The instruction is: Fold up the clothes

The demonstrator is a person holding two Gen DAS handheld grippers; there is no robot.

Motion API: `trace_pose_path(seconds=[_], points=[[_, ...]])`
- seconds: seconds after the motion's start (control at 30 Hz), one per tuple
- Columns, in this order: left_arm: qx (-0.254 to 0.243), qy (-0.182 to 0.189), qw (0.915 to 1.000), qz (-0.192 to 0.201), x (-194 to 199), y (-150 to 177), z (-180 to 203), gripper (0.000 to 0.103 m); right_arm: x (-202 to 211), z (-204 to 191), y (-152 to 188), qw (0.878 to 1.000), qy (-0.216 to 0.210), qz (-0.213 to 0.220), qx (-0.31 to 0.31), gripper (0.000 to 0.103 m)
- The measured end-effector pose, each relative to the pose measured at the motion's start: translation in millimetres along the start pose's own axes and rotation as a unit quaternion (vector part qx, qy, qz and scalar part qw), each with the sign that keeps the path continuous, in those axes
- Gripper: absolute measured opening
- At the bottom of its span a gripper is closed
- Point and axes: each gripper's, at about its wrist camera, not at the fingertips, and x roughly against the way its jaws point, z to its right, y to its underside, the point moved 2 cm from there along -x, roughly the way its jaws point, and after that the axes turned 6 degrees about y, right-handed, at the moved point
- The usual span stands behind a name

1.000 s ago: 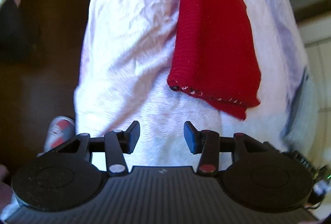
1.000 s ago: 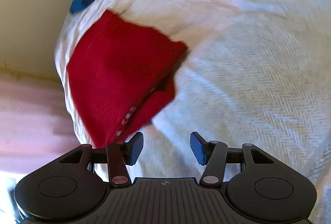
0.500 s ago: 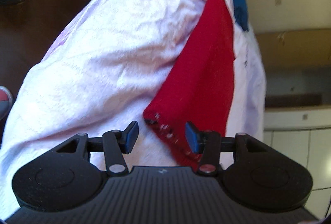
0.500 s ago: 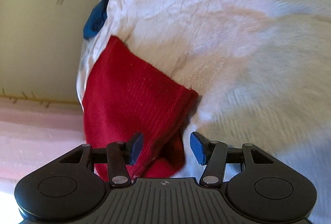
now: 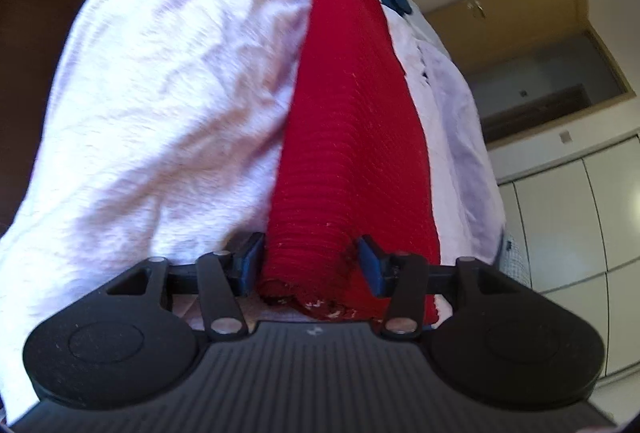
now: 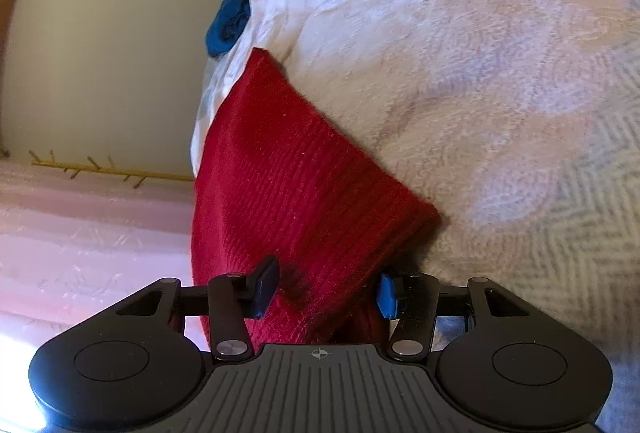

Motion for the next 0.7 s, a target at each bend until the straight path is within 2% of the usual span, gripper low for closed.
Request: trace_pose_path(seconds=[0.03,0.1,0.27,0.4,0.5,0.6,0.67,0.7], points=[[-0.001,0.008,1.0000,-0.001,-1,0,-1,0.017,0,1,1,1.000,0.003,0.000,0.000,0.017],[0.003,0.024,0.9997,0.006,5,-5,-2,0.014,2,0,3,1.000,0.007,0.003,0.004,0.015],[-0.017,0.046,0.9988,0.001,30,-21,5,0.012,17,-16,21,1.000,0.016,0.018,0.002,0.014],[-0.033,0.048,0.9983,0.000,61,-41,10,0.012,31,-38,47,1.000,0.011,0.012,-0.014,0.013],[-0.046,0.032,0.9984,-0.010,81,-50,5,0.012,34,-51,72,1.000,0.003,0.001,-0.024,0.013],[-0.036,-0.015,0.9984,-0.041,75,-45,-17,0.015,22,-43,89,0.999,0.027,-0.012,-0.021,0.015],[-0.033,-0.034,0.9978,-0.046,66,-42,-24,0.020,11,-23,90,0.997,0.054,-0.021,-0.046,0.023],[-0.033,-0.039,0.9975,-0.048,63,-41,-25,0.021,11,-19,87,0.997,0.053,-0.022,-0.049,0.025]])
